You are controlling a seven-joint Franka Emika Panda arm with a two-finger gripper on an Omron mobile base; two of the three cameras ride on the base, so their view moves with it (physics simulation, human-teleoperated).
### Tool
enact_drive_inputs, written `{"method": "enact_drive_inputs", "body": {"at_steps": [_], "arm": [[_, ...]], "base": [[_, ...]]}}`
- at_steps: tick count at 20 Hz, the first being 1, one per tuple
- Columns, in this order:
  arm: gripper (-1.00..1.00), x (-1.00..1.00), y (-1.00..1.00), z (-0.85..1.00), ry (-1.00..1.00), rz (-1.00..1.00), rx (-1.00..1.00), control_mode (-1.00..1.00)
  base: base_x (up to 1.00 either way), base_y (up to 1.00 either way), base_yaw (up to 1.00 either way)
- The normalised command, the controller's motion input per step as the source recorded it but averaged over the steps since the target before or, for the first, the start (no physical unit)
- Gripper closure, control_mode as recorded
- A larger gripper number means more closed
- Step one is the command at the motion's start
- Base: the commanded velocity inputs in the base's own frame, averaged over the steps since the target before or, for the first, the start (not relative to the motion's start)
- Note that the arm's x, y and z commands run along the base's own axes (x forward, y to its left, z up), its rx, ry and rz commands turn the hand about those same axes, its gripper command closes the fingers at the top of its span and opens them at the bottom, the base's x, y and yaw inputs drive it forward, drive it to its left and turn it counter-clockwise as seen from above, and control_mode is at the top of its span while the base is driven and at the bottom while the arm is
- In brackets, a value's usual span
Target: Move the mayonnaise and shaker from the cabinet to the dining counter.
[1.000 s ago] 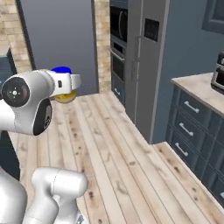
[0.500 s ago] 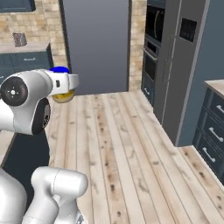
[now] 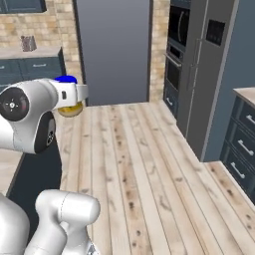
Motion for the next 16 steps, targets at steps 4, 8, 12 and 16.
{"method": "enact_drive_inputs", "body": {"at_steps": [4,8,12,16], "arm": [[1.00,0.00,0.00,0.00,0.00,0.00,0.00,1.00],[1.00,0.00,0.00,0.00,0.00,0.00,0.00,1.00],[1.00,0.00,0.00,0.00,0.00,0.00,0.00,1.00],[1.00,0.00,0.00,0.00,0.00,0.00,0.00,1.00]], "base": [[-0.86,0.61,0.01],[-1.00,0.32,0.13],[-0.48,0.16,0.52],[-0.23,-0.04,0.63]]}}
